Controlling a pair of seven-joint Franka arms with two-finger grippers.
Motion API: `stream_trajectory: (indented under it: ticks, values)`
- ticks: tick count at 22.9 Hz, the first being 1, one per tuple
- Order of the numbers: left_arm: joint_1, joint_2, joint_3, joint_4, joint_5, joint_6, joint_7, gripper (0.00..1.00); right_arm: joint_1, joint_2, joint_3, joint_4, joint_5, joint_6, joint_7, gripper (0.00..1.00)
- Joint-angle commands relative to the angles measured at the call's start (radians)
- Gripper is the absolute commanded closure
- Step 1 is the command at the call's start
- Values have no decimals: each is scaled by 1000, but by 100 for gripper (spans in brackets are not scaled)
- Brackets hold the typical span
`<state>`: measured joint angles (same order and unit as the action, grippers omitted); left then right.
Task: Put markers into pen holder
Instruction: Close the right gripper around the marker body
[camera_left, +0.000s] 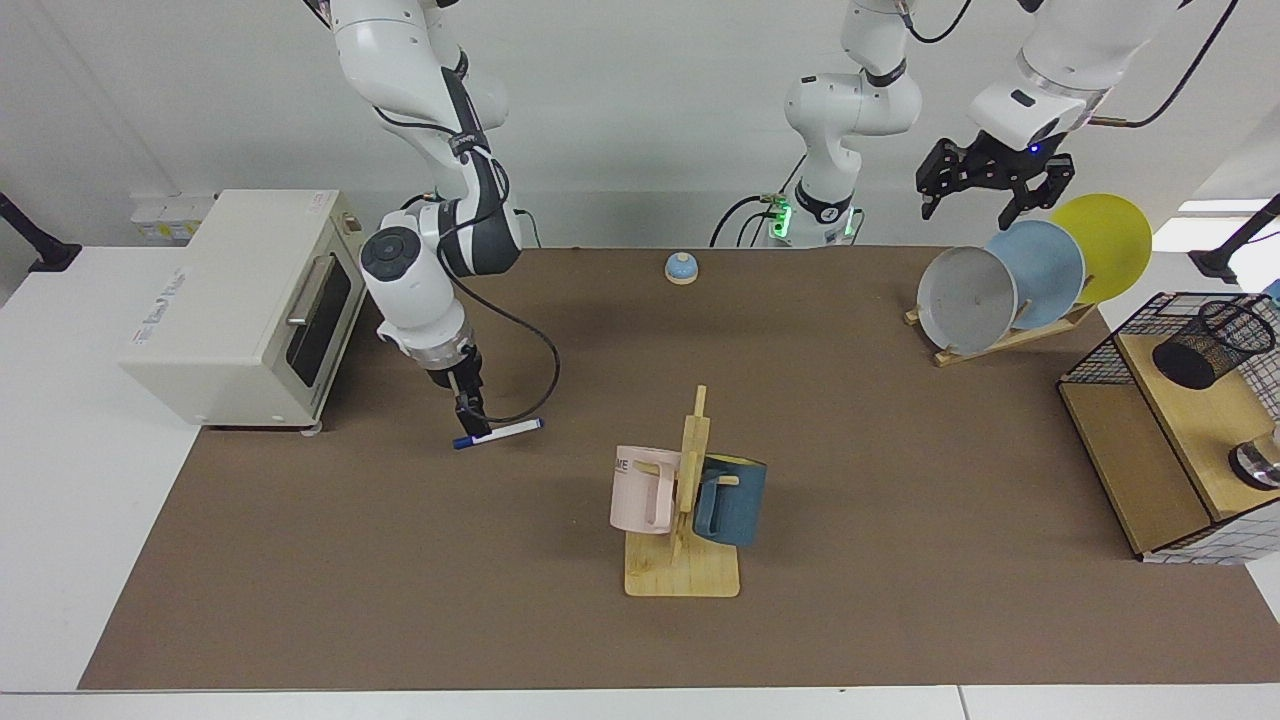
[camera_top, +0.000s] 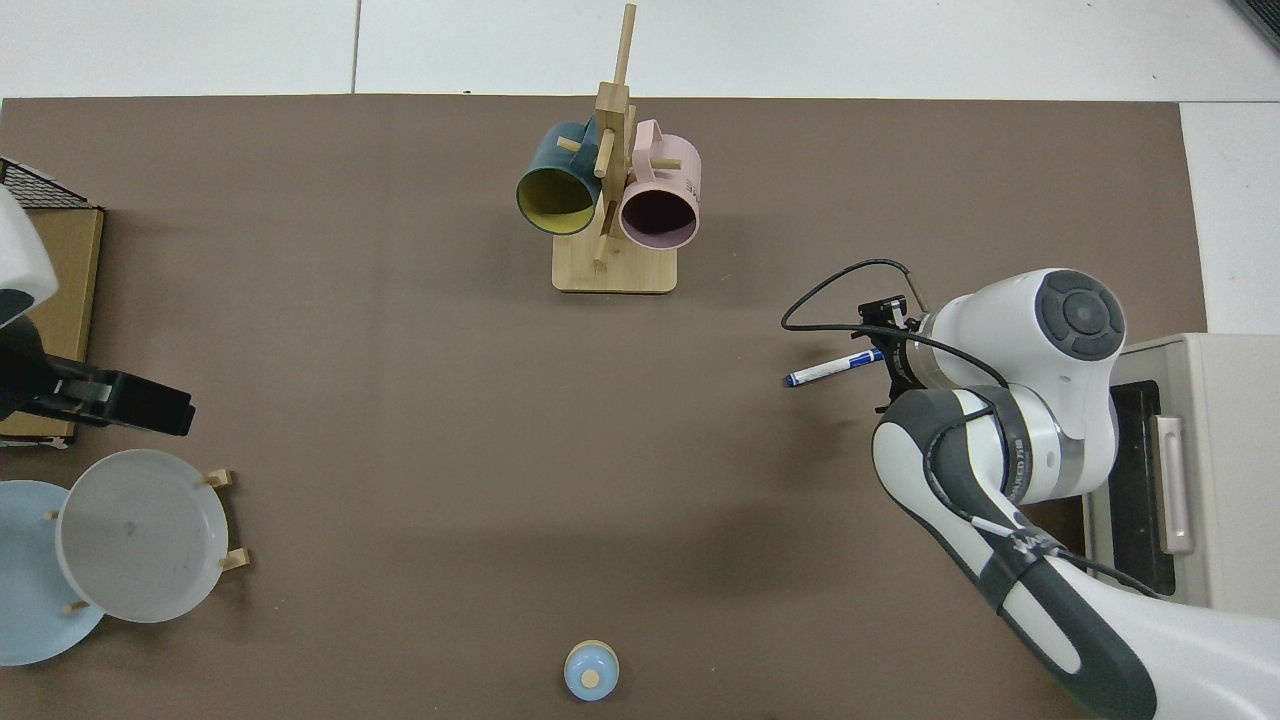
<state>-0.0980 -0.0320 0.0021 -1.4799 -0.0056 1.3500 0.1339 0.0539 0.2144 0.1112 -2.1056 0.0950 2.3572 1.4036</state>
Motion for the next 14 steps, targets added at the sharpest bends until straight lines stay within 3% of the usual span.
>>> stream_trajectory:
  ticks: [1,14]
  values:
    - [-2,-19,1,-16,-10,-11,6,0,-14,36,13,-17,11,77,2,1]
    - [-2,-22,3,-22,-10,-11,4,0,-8,72,11,-7,11,123,-34,1]
